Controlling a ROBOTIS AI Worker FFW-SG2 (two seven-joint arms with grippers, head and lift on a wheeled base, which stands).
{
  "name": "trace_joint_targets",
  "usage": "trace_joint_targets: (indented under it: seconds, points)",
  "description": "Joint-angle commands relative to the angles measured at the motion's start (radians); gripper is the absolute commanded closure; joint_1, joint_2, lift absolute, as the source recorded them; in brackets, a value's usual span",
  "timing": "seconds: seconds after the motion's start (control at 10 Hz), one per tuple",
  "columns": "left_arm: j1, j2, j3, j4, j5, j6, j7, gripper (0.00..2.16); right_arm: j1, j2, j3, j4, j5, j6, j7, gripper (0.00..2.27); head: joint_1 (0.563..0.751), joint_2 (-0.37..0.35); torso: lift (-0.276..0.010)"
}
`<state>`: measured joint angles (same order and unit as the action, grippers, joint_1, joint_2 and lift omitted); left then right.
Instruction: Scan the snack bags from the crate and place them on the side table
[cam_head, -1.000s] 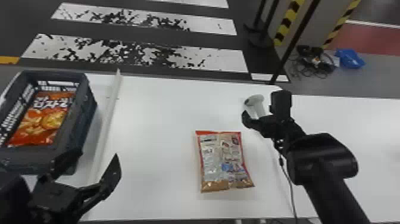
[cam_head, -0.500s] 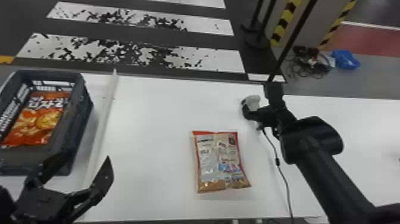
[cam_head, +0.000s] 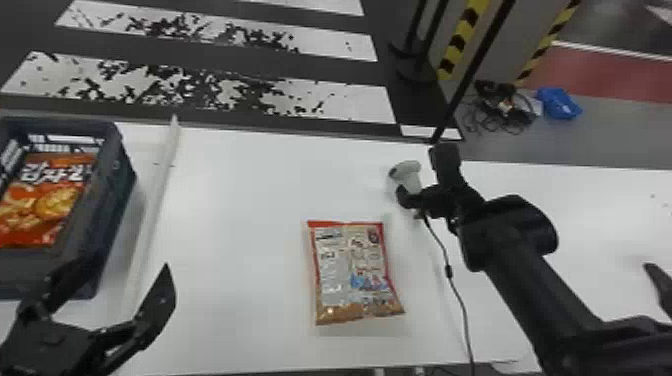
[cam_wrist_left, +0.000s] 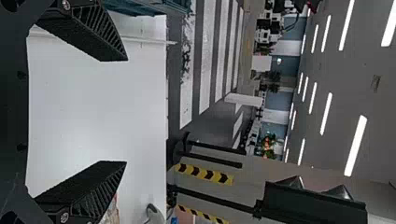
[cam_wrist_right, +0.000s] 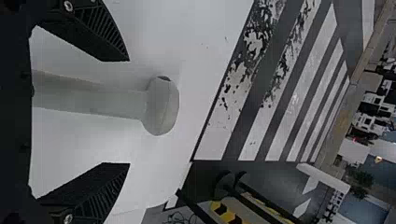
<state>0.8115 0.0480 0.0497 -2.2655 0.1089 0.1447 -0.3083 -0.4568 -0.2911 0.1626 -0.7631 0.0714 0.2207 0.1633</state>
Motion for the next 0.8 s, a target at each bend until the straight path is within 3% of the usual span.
trace_joint_targets:
  seconds: [0.0, 0.3, 0.5, 0.7]
  points:
    - [0.0, 0.001, -0.004, 0.001, 0.0, -0.001, 0.0, 0.08, -0.016, 0.0, 0.002, 0.039, 0.001, 0.003, 0.025, 0.15, 0.695, -0.207, -0.05]
    - [0.009, 0.003, -0.002, 0.004, 0.0, -0.017, -0.009, 0.08, -0.026, 0.0, 0.002, 0.064, 0.025, 0.039, 0.055, 0.95, 0.695, -0.212, -0.05]
    - [0.017, 0.004, -0.002, 0.004, 0.0, -0.044, -0.011, 0.08, -0.031, 0.0, 0.002, 0.064, 0.025, 0.079, 0.051, 2.08, 0.695, -0.218, -0.05]
    - [0.02, 0.004, -0.001, 0.006, 0.002, -0.05, -0.017, 0.08, -0.034, 0.001, 0.008, 0.061, 0.027, 0.104, 0.053, 2.25, 0.695, -0.225, -0.05]
